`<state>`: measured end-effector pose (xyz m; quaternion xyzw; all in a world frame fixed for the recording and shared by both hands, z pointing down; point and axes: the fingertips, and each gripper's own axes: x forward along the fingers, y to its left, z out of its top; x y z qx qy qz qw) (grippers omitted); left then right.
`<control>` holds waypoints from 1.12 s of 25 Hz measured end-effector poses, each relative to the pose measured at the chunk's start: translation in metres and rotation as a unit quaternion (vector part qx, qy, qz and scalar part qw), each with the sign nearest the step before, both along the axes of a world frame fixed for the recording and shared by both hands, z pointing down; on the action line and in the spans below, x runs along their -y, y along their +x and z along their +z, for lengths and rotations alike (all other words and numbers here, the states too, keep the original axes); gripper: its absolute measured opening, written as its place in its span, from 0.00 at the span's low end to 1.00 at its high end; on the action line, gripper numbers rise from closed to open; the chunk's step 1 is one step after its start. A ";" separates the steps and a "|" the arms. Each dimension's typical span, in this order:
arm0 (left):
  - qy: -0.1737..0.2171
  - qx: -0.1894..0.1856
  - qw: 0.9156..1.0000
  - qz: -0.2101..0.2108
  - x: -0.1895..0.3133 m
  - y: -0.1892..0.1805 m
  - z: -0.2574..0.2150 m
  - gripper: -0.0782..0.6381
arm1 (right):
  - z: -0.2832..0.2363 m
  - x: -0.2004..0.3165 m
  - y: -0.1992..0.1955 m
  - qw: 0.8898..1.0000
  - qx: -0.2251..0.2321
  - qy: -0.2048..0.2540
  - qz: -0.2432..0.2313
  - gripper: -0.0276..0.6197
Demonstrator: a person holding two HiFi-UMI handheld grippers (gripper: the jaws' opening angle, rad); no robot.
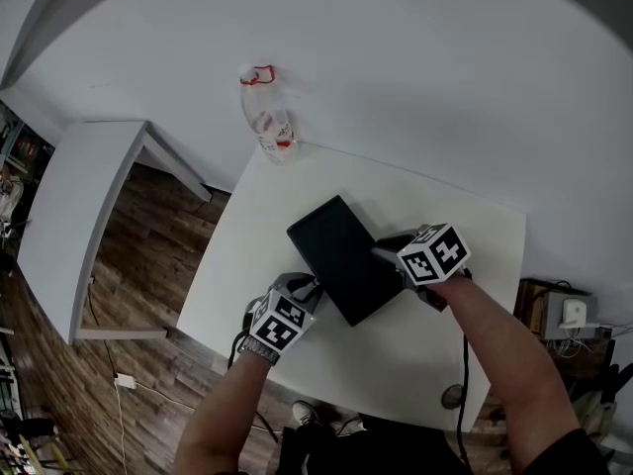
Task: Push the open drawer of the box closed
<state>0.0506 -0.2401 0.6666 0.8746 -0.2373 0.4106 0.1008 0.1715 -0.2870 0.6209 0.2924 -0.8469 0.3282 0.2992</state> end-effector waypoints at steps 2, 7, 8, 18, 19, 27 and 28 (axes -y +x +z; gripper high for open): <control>0.000 -0.022 1.000 -0.018 0.001 -0.002 0.000 0.23 | 0.000 0.000 0.000 1.000 0.002 -0.001 0.005 0.16; 0.010 -0.061 0.995 -0.072 -0.006 -0.022 -0.019 0.26 | 0.001 -0.006 0.001 1.000 0.022 -0.004 -0.003 0.19; 0.012 -0.070 0.994 -0.081 -0.010 -0.028 -0.023 0.26 | -0.001 -0.007 0.002 0.999 0.032 -0.001 -0.003 0.27; -0.107 -0.256 0.943 -0.184 -0.078 -0.099 -0.075 0.11 | -0.062 -0.044 0.057 0.977 0.133 0.088 0.139 0.05; -0.119 -0.285 0.931 -0.196 -0.083 -0.105 -0.083 0.11 | -0.069 -0.053 0.057 0.972 0.154 0.087 0.154 0.05; -0.203 -0.429 0.851 -0.223 -0.161 -0.146 -0.134 0.11 | -0.118 -0.160 0.004 0.915 0.320 0.066 0.238 0.05; -0.209 -0.439 0.845 -0.224 -0.172 -0.152 -0.137 0.11 | -0.120 -0.175 -0.009 0.912 0.329 0.064 0.237 0.05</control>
